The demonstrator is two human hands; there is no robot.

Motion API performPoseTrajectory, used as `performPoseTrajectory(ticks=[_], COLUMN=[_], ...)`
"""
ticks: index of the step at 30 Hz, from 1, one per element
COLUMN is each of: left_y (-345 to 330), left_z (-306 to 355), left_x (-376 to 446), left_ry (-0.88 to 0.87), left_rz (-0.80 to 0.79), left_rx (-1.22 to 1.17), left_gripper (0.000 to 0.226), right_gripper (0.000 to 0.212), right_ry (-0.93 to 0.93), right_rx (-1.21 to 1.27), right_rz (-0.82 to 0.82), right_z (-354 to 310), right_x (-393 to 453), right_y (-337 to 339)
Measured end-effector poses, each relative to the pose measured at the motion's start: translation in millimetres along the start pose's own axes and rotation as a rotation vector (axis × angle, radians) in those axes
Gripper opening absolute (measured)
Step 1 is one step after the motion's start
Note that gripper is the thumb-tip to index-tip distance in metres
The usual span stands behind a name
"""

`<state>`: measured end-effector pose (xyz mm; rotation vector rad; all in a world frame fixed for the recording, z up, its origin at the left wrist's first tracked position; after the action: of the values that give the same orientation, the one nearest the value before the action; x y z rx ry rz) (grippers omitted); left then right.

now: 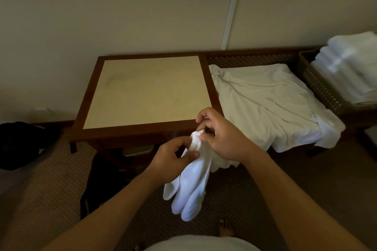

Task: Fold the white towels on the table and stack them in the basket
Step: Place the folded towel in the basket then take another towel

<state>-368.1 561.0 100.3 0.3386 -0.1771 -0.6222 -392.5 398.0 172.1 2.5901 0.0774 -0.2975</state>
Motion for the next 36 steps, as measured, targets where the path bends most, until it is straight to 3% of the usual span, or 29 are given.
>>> performPoseTrajectory(ticks=[4,9,13,24,30,36], left_y=[8,7,7,10,9,11], left_z=[-4,7,3,13,10,3], left_x=[5,-1,1,-7,-12,-17], left_ry=[-0.016,-0.361,-0.313,-0.228,-0.171,-0.142], left_rz=[0.112,0.185,0.182,0.038,0.028,0.035], left_rx=[0.099,0.423,0.44,0.302,0.321,0.326], left_gripper=[0.009,0.009,0.01,0.023,0.012,0.014], right_gripper=[0.034,0.032,0.03,0.037,0.047,0.041], right_ry=[0.069,0.136,0.097,-0.221,-0.273,-0.271], right_rx=[-0.078,-0.105,-0.014,0.316,0.561,0.576], right_rz=[0.09,0.115,0.162,0.26,0.198,0.246], right_z=[-2,-11,-7,57,63,63], right_x=[-5,-9,-9,-8,-7,-8], right_y=[3,3,3,-8,-30,-37])
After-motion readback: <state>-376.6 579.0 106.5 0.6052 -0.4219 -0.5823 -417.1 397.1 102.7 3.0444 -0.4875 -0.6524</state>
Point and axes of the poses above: each hand's wrist, its own x-axis towards the middle knuckle, its own y-axis out of the back of the hand, z = x × y, the point moved 5 cm from there along x, towards the middle knuckle, and after that the axes turned 10 degrees about -y, right-handed, at the moved point
